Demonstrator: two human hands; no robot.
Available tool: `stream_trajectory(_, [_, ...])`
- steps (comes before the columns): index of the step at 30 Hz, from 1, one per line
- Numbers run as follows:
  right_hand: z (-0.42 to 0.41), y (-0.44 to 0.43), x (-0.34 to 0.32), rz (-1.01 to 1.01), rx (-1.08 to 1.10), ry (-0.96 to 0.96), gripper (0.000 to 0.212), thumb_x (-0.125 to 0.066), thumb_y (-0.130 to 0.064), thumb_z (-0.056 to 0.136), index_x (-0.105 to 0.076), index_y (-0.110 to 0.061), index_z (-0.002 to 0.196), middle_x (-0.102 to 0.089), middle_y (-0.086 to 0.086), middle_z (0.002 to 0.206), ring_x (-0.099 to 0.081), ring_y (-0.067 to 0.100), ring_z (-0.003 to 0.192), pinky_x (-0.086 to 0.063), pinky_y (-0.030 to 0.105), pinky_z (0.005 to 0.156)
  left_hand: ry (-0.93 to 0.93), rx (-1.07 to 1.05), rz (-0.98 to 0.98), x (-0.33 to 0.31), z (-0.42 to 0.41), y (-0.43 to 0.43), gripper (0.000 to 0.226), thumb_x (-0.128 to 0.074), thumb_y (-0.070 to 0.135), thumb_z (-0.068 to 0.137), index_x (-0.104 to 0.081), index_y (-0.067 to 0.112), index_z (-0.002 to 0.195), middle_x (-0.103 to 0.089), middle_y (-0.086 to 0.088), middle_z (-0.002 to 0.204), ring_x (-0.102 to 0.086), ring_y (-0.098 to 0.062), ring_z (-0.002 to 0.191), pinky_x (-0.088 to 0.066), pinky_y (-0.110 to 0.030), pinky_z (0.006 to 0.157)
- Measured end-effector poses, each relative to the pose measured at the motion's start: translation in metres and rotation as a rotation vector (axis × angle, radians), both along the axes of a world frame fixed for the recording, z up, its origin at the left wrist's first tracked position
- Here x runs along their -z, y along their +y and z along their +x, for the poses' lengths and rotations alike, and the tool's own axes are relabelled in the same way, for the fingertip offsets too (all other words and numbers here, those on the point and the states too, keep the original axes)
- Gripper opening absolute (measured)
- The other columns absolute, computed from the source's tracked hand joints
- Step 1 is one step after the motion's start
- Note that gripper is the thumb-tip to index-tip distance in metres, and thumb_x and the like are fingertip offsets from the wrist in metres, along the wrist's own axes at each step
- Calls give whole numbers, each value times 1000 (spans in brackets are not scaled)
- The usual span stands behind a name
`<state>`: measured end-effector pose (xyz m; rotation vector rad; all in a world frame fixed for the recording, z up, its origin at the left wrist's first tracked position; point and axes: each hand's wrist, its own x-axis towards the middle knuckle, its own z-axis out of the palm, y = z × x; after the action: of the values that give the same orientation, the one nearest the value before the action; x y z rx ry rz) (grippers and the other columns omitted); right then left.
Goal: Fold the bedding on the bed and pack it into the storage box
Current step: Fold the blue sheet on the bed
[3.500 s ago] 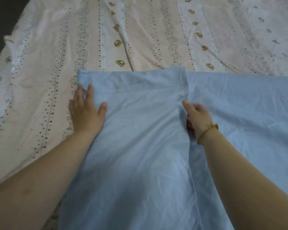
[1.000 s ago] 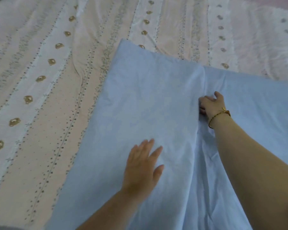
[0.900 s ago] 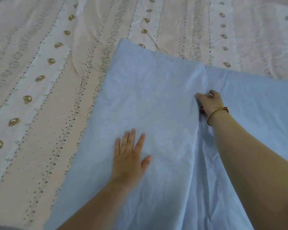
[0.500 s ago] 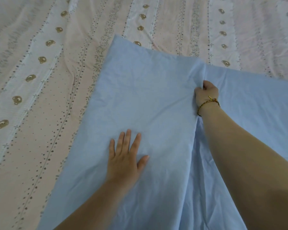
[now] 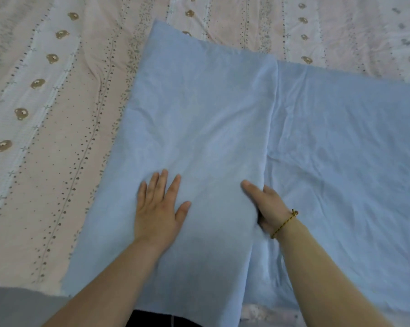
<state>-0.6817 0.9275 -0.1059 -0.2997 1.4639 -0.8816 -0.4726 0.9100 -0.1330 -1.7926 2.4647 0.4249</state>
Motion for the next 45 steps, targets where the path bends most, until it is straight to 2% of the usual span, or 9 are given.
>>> stream_trajectory(6, [15,75,0,9,-56,350,6,-59,-6,87,-61,-10,83,-68,10,85,-63,28,80,-52,45,84,100,-157,-19,-12,23,17,64,-27,53,94,-13,21,148,0,-7,157,5,-19,144,18,-25,107])
stream_trajectory(12, [22,88,-7,-44,54,639,18,-59,-12,87,-54,-22,73,-62,6,76,-60,11,65,-50,18,64,149,-338,134,-21,89,40,66,-41,40,94,-12,16,148,-14,-12,155,-17,-27,142,-14,-38,115])
stream_trajectory(15, [20,98,0,69,77,477,9,-62,-17,86,-56,-19,79,-62,10,83,-61,24,75,-53,36,78,213,-305,148,-21,98,46,68,-46,36,93,-15,12,148,-24,-12,152,-25,-29,138,-21,-40,114])
stream_trajectory(27, [0,-19,-33,-66,310,267,30,-43,-19,97,-40,-15,68,-41,-10,28,-39,0,24,-31,12,29,281,-343,96,-34,81,27,65,-43,36,94,-13,16,148,-5,-10,156,-6,-24,144,-5,-32,114])
stream_trajectory(33, [-39,-109,-9,-35,285,324,33,-55,-36,89,-51,-8,108,-61,6,104,-59,21,90,-48,35,91,244,-476,77,-23,55,-4,69,-39,51,92,-15,18,148,-7,-12,156,-10,-28,143,-8,-36,115])
stream_trajectory(36, [-73,-166,2,3,247,342,62,-57,-47,83,-49,-6,128,-58,5,120,-59,23,100,-49,38,92,215,-540,52,-17,39,-20,85,-21,63,76,-19,16,147,-12,-15,155,-14,-31,142,-10,-38,115])
stream_trajectory(41, [-85,-231,-20,-69,96,618,41,-48,-19,94,-47,5,127,-53,14,128,-52,29,117,-42,41,100,138,-621,13,-6,20,-46,97,-8,68,67,-25,13,146,-19,-20,152,-20,-34,140,-15,-44,113])
stream_trajectory(43, [-90,-239,-15,-96,88,729,39,-48,-12,91,-49,8,125,-53,23,128,-50,35,119,-45,37,88,131,-644,26,-6,14,-48,97,-9,69,68,-25,13,146,-19,-19,152,-20,-33,140,-15,-44,113])
stream_trajectory(45, [-93,-241,-7,-63,67,827,23,-47,-9,90,-59,6,102,-60,26,98,-57,35,95,-36,30,69,149,-694,55,-9,11,-48,92,-21,71,76,-23,13,146,-19,-16,153,-21,-31,140,-16,-43,113])
